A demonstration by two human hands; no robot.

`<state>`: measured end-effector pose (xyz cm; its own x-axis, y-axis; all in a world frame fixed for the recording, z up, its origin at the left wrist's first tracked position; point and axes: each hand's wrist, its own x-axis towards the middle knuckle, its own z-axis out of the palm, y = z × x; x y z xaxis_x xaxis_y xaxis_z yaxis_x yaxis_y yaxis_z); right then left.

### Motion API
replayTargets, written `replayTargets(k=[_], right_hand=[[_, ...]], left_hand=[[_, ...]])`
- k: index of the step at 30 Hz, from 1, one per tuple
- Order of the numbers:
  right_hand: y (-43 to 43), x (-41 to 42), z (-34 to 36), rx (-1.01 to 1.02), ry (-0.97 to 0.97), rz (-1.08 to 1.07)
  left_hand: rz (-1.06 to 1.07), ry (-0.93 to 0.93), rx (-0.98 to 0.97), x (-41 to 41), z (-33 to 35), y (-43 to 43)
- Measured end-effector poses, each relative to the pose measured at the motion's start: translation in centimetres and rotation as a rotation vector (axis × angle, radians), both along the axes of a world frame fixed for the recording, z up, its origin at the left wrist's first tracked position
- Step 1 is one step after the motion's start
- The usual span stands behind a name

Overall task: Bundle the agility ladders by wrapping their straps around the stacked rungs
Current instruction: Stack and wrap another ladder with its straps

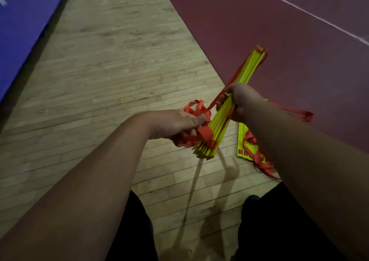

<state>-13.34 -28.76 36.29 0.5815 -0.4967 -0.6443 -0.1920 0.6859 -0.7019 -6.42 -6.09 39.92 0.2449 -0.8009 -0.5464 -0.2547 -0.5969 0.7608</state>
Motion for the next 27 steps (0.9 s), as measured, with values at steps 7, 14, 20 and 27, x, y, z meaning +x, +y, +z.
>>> replayTargets(k=[7,14,20,27], right_hand=[[-1.0,0.7,-1.1,0.149,0.009,0.006],[-1.3,1.5,-1.4,0.026,0.055,0.048],[-1.2,1.7,-1.7,-0.052,0.065,0.087],[-1.0,1.1,-1.7,-0.105,0.094,0.126]], left_hand=[[-0.071,-0.169,-0.03,2.1,-0.3,1.1],[-0.114,-0.137,0.031,2.6,-1.0,0.0],[-0.17,-0.015,-0.014,0.8,-0.8,-2.2],[-0.191,-0.048,0.028,-1.0,-1.3,-3.1]])
